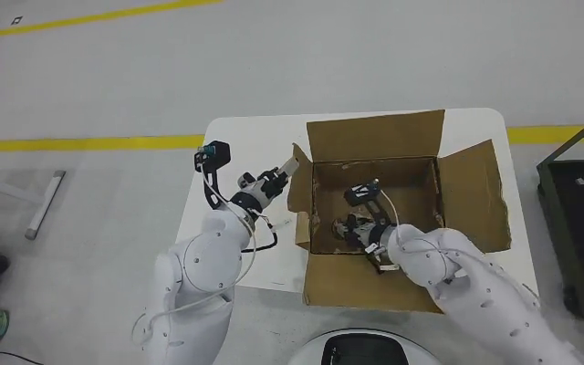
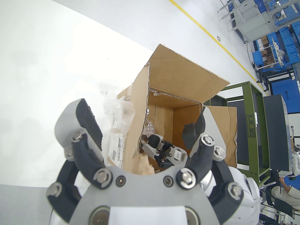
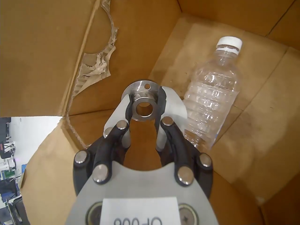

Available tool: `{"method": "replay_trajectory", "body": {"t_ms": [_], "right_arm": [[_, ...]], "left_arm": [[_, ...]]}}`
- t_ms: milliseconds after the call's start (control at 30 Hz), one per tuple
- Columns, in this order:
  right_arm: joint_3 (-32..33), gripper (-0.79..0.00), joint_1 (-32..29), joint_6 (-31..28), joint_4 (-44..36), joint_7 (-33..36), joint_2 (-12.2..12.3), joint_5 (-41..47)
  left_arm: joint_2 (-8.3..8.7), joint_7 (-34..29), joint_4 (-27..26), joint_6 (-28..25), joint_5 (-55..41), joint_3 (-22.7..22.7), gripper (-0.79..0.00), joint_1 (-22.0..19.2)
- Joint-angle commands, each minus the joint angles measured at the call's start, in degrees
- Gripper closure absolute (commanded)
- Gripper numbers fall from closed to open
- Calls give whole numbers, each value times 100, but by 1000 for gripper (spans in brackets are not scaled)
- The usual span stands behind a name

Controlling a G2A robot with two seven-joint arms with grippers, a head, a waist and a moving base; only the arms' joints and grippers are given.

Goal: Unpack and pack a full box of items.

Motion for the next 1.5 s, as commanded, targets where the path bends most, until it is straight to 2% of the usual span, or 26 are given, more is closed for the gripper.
{"method": "replay_trajectory", "body": {"t_ms": [0, 67, 167, 267, 300, 333, 367, 467, 500, 533, 700, 767, 833, 933, 1067, 1233, 1267, 1333, 1467], "right_arm": [[-53, -246, 44, 24, 78, 17, -14, -54], [-78, -320, 80, 23, 137, 50, -28, -24], [-79, -332, 90, -71, 106, 123, -29, -30], [-12, -388, 70, -154, -2, 260, -14, -30], [30, -440, 63, -160, -52, 293, -7, -27], [86, -437, 66, -175, -117, 330, -1, -3], [160, -388, 60, -187, -220, 335, 8, 33], [532, -391, -34, -239, -713, 434, 61, 151], [739, -397, -100, -257, -960, 514, 90, 250], [1004, -440, -163, -274, -1236, 566, 125, 291], [2778, -483, -644, -229, -2558, 961, 315, 279], [3535, -474, -858, -242, -2900, 1168, 377, 169], [4210, -520, -970, -284, -2944, 1331, 429, -10], [5200, -634, -1201, -167, -2949, 1559, 479, -127], [6280, -693, -1618, -132, -3009, 1762, 506, -133], [7084, -674, -2228, -116, -2890, 1936, 493, -53], [7122, -625, -2352, -108, -2800, 2003, 488, -11], [7072, -597, -2543, -122, -2656, 2090, 482, 59], [6580, -576, -2843, -16, -2236, 2270, 479, -54]], "left_arm": [[0, 0, 0, 0, 0, 0, -785, 0], [0, 0, 0, 0, 0, 0, -785, 0], [0, 0, 0, 0, 0, 0, -785, 0], [0, 0, 0, 0, 0, 0, -785, 0], [0, 0, 0, 0, 0, 0, -785, 0], [0, 0, 0, 0, 0, 0, -785, 0], [0, 0, 0, 0, 0, 0, -785, 0], [0, 0, 0, 0, 0, 0, -785, 0], [0, 0, 0, 0, 0, 0, -785, 0], [0, 0, 0, 0, 0, 0, -785, 0], [0, 0, 0, 0, 0, 0, -785, 0], [0, 0, 0, 0, 0, 0, -785, 0], [0, 0, 0, 0, 0, 0, -785, 0], [0, 0, 0, 0, 0, 0, -785, 0], [0, 0, 0, 0, 0, 0, -785, 0], [0, 0, 0, 0, 0, 0, -785, 0], [0, 0, 0, 0, 0, 0, -785, 0], [0, 0, 0, 0, 0, 0, -785, 0], [0, 0, 0, 0, 0, 0, -785, 0]]}}
